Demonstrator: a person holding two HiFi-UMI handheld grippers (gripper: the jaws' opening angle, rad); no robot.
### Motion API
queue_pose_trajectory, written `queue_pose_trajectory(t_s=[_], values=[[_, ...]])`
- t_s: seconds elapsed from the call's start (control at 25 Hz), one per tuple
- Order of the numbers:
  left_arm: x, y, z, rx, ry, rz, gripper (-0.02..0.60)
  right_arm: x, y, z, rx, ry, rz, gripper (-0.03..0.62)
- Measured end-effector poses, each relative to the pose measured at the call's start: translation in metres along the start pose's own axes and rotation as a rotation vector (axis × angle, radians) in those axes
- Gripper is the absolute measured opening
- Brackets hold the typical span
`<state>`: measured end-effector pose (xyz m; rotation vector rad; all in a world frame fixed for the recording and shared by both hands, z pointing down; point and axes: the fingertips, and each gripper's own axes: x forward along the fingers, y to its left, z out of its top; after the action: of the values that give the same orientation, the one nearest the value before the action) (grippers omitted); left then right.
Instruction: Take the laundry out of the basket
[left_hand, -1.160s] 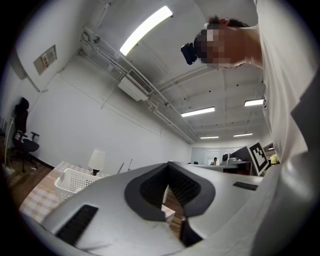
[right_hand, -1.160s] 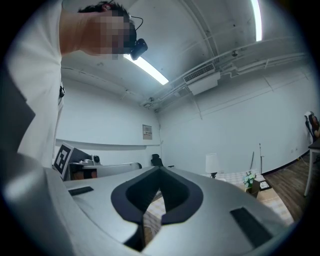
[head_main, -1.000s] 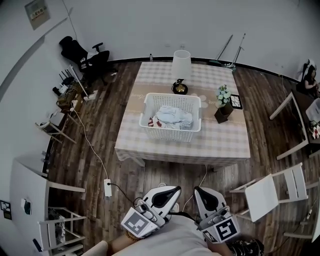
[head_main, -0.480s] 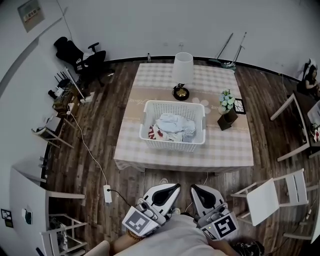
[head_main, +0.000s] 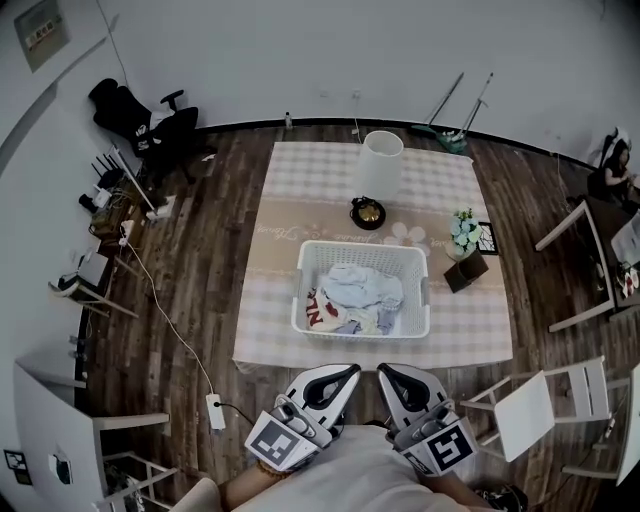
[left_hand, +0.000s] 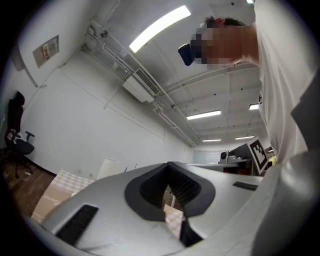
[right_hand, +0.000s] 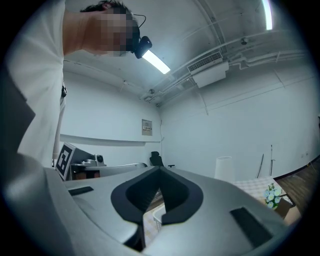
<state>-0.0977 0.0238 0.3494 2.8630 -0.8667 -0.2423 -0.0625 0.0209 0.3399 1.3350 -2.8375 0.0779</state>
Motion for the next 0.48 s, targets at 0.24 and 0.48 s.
queue_pose_trajectory(t_s=[0.24,0.48], values=[[0.014,0.049,0.0,-0.006,0.007,-0.021,0.028,0.042,-0.023,-0.005,0.01,-0.01,-0.053,-0.003],[0.032,0.068,-0.01,-0.003,0.046,-0.041,0.028,0.057,-0.045,-0.015,0.018,0.004,-0.069,-0.003]])
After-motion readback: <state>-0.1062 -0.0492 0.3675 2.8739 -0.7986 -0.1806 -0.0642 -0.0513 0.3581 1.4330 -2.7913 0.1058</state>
